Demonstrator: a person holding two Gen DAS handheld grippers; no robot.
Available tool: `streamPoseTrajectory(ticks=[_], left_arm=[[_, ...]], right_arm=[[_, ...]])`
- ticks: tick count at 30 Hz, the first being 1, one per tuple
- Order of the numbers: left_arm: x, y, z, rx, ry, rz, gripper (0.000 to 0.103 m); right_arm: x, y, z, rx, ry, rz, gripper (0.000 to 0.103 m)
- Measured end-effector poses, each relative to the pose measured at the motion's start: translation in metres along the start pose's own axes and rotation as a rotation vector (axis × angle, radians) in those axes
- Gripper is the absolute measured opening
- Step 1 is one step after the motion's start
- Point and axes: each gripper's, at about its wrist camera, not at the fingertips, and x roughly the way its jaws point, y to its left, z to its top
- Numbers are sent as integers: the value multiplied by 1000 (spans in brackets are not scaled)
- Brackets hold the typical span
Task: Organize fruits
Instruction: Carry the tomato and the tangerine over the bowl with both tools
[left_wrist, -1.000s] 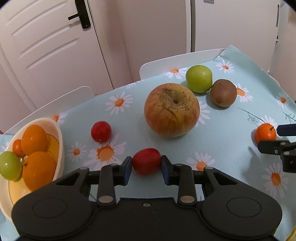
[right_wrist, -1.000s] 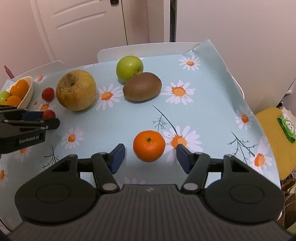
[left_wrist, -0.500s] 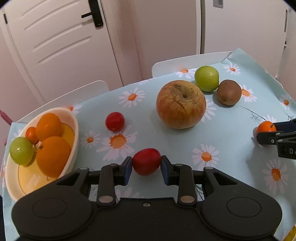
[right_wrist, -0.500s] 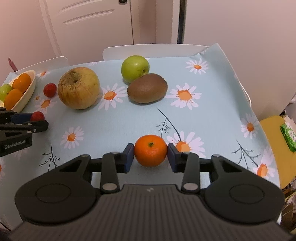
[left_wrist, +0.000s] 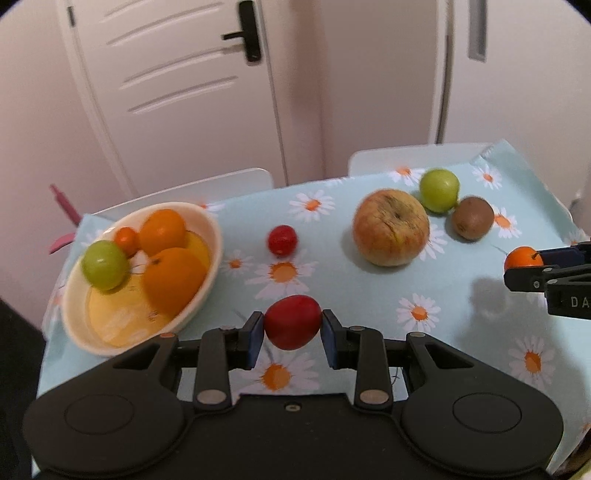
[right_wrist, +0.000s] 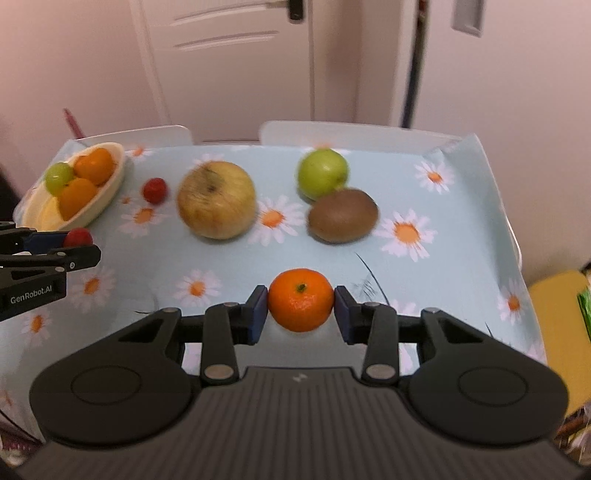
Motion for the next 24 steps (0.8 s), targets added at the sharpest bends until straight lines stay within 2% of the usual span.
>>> streamPoseTrajectory(ticks=[10,24], left_arm=[[-34,39,6,-97,-44,89,37],[-35,118,14,-144,-57,178,36]], right_arm=[[-11,43,38,-94,-39,108,54],[8,124,88,-202,-76,205,54]])
